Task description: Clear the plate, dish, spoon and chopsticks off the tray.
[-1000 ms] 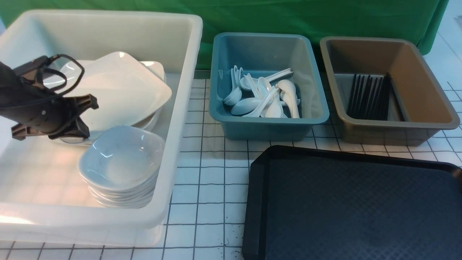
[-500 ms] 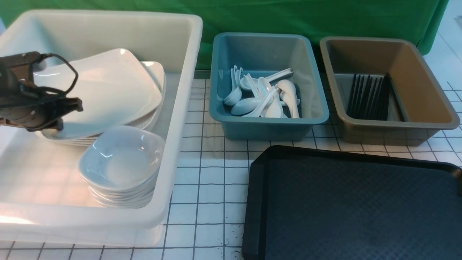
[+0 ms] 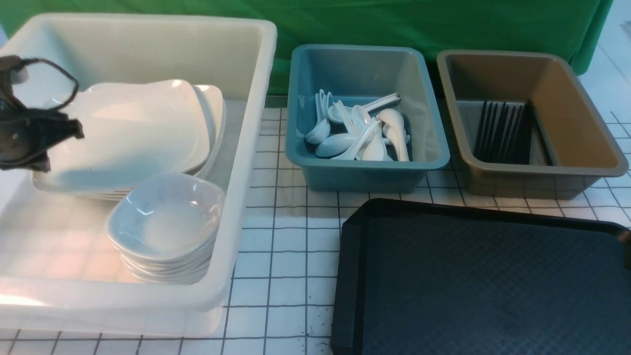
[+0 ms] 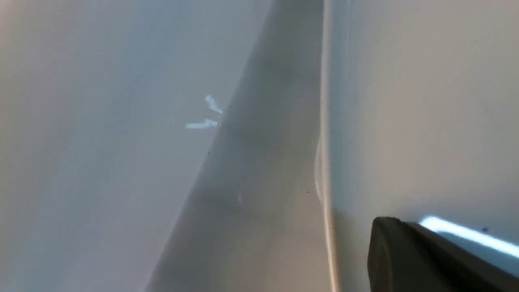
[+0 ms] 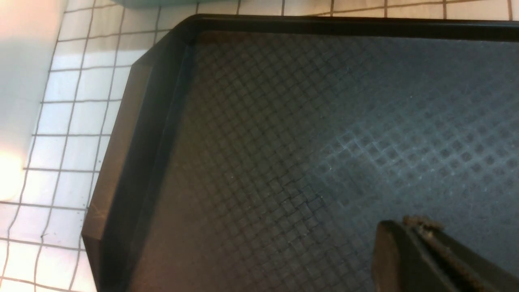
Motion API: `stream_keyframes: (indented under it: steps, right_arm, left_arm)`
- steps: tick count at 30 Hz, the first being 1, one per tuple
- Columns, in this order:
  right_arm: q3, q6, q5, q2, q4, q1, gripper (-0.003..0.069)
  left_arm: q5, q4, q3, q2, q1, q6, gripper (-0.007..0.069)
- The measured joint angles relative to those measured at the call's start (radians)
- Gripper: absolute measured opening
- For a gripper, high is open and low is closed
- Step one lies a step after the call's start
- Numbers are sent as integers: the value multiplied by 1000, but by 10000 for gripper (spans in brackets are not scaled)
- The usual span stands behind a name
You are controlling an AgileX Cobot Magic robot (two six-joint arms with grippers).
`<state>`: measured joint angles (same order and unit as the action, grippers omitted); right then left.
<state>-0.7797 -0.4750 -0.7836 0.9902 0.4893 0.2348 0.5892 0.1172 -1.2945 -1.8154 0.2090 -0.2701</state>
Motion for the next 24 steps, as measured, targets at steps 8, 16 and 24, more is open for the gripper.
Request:
stream_keyframes:
  steps: [8, 16, 24]
  right_arm:
    - [0, 1, 0, 0, 3, 0, 42]
    - [0, 1, 1, 5, 6, 0, 43]
    - [0, 1, 1, 10, 6, 0, 43]
  left_arm:
    - [33, -411, -29, 43, -75, 316, -1]
    - [24, -428, -85, -47, -265, 365, -1]
    - [17, -242, -189, -196, -316, 226, -1]
